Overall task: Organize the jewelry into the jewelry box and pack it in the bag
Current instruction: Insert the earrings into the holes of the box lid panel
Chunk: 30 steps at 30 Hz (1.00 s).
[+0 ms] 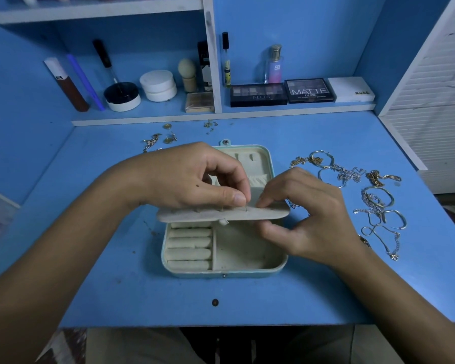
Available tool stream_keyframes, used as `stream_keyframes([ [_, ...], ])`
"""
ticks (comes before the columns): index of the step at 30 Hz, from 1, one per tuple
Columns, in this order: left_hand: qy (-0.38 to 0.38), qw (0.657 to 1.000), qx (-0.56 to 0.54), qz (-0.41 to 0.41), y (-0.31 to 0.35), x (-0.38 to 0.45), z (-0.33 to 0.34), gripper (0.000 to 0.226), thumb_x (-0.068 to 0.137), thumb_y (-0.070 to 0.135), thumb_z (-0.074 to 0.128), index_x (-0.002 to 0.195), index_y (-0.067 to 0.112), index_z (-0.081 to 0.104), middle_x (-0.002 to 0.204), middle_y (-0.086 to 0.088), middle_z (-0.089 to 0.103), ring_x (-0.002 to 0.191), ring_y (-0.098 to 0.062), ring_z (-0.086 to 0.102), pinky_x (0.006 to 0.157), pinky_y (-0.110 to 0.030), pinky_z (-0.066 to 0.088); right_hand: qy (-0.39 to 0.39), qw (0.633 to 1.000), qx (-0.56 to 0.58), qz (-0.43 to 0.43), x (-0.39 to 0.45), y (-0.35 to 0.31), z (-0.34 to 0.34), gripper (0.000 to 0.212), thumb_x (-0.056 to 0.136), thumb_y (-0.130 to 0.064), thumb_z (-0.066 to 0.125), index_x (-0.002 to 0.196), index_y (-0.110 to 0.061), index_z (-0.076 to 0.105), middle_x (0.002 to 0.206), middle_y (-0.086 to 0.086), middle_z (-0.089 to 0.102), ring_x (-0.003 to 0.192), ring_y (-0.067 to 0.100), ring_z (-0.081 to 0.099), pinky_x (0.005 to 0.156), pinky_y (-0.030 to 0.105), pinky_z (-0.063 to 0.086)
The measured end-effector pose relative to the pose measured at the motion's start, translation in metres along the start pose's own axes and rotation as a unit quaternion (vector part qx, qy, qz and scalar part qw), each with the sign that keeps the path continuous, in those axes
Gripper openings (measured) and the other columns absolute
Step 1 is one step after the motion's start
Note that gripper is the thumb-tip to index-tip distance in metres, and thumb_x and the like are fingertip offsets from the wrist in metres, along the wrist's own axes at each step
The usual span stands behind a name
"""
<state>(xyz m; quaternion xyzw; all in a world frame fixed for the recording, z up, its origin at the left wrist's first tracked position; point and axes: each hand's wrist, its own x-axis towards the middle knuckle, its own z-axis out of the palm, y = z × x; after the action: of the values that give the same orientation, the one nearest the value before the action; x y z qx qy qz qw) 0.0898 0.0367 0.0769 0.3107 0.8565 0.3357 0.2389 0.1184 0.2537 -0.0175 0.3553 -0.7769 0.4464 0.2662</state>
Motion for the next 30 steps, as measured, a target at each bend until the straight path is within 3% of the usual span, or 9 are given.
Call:
stream_keyframes([
  [13,-0.011,1.0,0.014,-0.005,0.007,0.0,0.0,0.003,0.088,0.037,0.07,0.089,0.036,0.072,0.093,0.013,0.072,0.091,-0.007,0.065,0.081,-0.032,0.051,0.001,1.0,-0.001,0.003,0.0,-0.001,0.0,0.01,0.078,-0.014,0.074,0.075,-0.006,0.071,0.078,0.001,0.067,0.075,0.019,0.062,0.073,0.027,0.046],
  [18,-0.013,0.999,0.027,-0.022,0.011,0.001,0.001,0.006,0.089,0.034,0.071,0.085,0.039,0.072,0.091,0.014,0.071,0.087,-0.006,0.064,0.076,-0.025,0.049,0.002,1.0,0.0,0.005,0.0,-0.001,0.0,0.01,0.078,-0.015,0.074,0.075,-0.006,0.071,0.078,0.001,0.067,0.074,0.019,0.062,0.072,0.028,0.047],
  [24,-0.007,0.998,0.059,-0.036,0.02,0.001,-0.002,0.009,0.088,0.032,0.07,0.082,0.039,0.072,0.088,0.017,0.072,0.088,-0.007,0.066,0.082,-0.038,0.053,0.003,1.0,-0.002,0.009,0.0,-0.001,0.0,0.01,0.078,-0.015,0.074,0.075,-0.006,0.07,0.077,0.001,0.067,0.073,0.018,0.06,0.072,0.024,0.044],
  [30,-0.001,0.995,0.078,-0.06,0.03,0.005,-0.001,0.015,0.084,0.02,0.072,0.073,0.031,0.071,0.071,0.018,0.068,0.069,0.002,0.061,0.063,-0.008,0.042,0.005,1.0,-0.001,0.005,0.0,-0.001,0.0,0.011,0.078,-0.015,0.073,0.074,-0.005,0.07,0.077,0.001,0.067,0.073,0.019,0.061,0.071,0.028,0.047],
])
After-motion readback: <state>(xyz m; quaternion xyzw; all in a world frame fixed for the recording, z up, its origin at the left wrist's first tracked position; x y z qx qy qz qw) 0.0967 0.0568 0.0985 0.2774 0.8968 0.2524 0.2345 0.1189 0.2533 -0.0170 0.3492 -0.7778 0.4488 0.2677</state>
